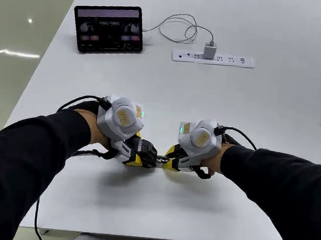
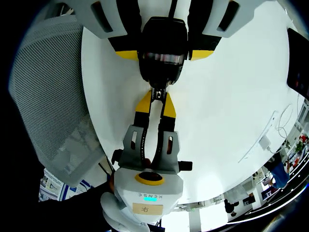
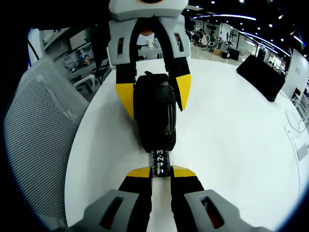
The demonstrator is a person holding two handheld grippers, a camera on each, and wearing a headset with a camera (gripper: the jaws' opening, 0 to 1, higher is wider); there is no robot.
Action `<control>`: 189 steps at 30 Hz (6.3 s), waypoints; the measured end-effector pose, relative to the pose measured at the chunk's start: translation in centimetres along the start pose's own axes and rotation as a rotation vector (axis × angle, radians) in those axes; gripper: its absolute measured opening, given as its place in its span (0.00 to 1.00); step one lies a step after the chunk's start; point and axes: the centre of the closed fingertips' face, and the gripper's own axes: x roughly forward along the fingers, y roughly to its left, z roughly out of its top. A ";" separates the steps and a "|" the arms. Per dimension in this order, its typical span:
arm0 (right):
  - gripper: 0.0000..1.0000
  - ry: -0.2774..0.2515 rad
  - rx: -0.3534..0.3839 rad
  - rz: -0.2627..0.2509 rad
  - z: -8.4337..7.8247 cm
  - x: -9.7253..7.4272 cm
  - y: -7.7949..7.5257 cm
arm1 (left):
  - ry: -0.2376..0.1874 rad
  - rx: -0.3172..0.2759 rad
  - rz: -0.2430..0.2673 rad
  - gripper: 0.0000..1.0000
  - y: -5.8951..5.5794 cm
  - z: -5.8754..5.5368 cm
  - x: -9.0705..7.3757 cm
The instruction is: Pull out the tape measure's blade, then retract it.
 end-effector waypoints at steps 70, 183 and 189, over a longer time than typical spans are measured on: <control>0.09 0.041 0.014 -0.024 -4.6 -4.2 -0.7 | -0.041 -0.026 0.022 0.32 0.0 0.1 0.0; 0.09 0.097 0.085 -0.074 -12.2 -10.8 -1.9 | -0.053 -0.049 0.060 0.32 0.1 0.2 0.0; 0.09 0.104 0.092 -0.074 -12.5 -11.0 -1.9 | -0.056 -0.052 0.063 0.32 0.0 0.2 -0.1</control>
